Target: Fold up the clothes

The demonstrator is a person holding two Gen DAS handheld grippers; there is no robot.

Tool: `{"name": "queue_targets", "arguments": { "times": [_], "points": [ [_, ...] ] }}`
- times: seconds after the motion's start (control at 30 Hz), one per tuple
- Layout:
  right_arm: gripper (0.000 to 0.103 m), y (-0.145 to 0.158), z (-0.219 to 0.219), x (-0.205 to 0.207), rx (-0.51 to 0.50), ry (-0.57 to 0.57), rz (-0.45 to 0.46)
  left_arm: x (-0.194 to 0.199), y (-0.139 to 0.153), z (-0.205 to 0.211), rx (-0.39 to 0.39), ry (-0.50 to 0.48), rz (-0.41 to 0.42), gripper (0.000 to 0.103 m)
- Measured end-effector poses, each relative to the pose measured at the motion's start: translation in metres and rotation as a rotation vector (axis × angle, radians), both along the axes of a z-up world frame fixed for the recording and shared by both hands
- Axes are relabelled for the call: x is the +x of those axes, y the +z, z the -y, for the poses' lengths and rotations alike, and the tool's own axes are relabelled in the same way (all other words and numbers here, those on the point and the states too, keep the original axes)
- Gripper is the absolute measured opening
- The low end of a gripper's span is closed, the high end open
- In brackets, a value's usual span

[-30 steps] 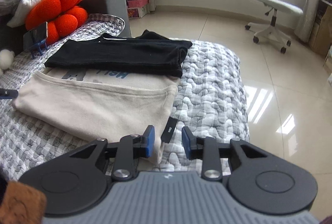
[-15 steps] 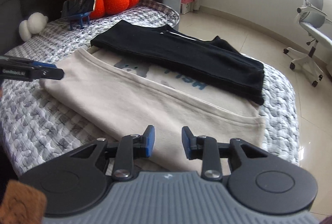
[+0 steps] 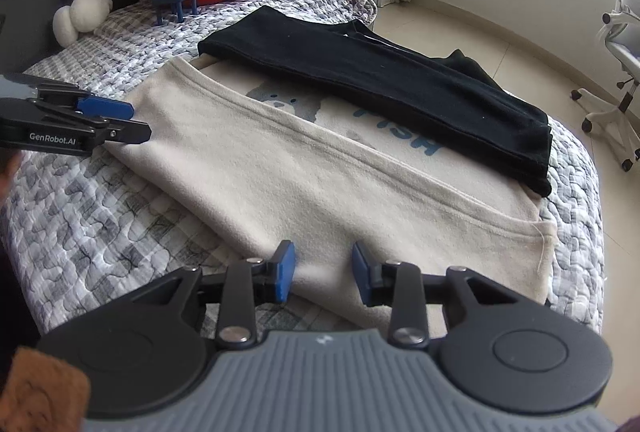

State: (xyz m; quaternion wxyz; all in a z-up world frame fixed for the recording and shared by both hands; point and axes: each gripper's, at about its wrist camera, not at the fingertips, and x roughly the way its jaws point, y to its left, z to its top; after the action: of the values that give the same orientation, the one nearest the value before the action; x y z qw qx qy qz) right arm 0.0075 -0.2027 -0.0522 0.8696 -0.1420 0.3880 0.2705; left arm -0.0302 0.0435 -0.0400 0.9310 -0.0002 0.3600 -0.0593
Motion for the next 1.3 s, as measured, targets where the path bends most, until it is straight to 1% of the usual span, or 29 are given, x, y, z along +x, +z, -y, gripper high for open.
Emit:
{"name": "queue_targets", "arguments": {
  "times": [0.1, 0.17, 0.33, 0.43, 0.6, 0.73, 0.87, 1.0, 1.07, 1.1, 1.23, 1.3],
  "points": [
    [0.036, 0.000, 0.003, 0.000, 0.006, -0.002, -0.003, -0.004, 0.001, 0.002, 0.032, -0.008, 0.001, 0.048],
    [0.038, 0.000, 0.006, 0.001, 0.012, -0.009, -0.009, -0.007, 0.001, 0.002, 0.050, -0.014, 0.002, 0.050],
    [0.041, 0.000, 0.010, 0.001, 0.020, -0.025, -0.013, -0.007, 0.000, 0.001, 0.045, -0.016, 0.000, 0.051],
    [0.041, 0.000, 0.011, 0.001, 0.019, -0.024, -0.011, -0.007, -0.001, 0.002, 0.053, -0.021, 0.001, 0.051],
    [0.041, 0.000, 0.017, 0.004, 0.048, -0.048, -0.032, -0.007, -0.001, 0.003, 0.055, -0.019, 0.001, 0.051],
    [0.041, -0.001, 0.014, 0.002, 0.032, -0.042, -0.018, -0.007, 0.000, 0.003, 0.062, -0.021, -0.001, 0.051],
    [0.041, 0.000, 0.018, 0.005, 0.048, -0.047, -0.030, -0.006, 0.002, 0.001, 0.066, -0.019, -0.005, 0.052],
    [0.042, 0.000, 0.018, 0.004, 0.050, -0.047, -0.031, -0.009, 0.010, -0.006, 0.094, 0.041, 0.013, 0.052],
    [0.043, -0.001, 0.015, 0.003, 0.041, -0.046, -0.025, -0.011, 0.017, -0.011, 0.122, 0.066, 0.040, 0.052],
    [0.044, -0.001, 0.014, 0.003, 0.038, -0.045, -0.023, -0.014, 0.022, -0.015, 0.122, 0.073, 0.055, 0.052],
    [0.044, -0.001, 0.015, 0.004, 0.037, -0.043, -0.025, -0.023, 0.039, -0.024, 0.080, 0.080, 0.069, 0.053],
    [0.044, -0.001, 0.015, 0.004, 0.040, -0.042, -0.026, -0.037, 0.057, -0.025, 0.055, 0.086, 0.100, 0.053]
  ]
}}
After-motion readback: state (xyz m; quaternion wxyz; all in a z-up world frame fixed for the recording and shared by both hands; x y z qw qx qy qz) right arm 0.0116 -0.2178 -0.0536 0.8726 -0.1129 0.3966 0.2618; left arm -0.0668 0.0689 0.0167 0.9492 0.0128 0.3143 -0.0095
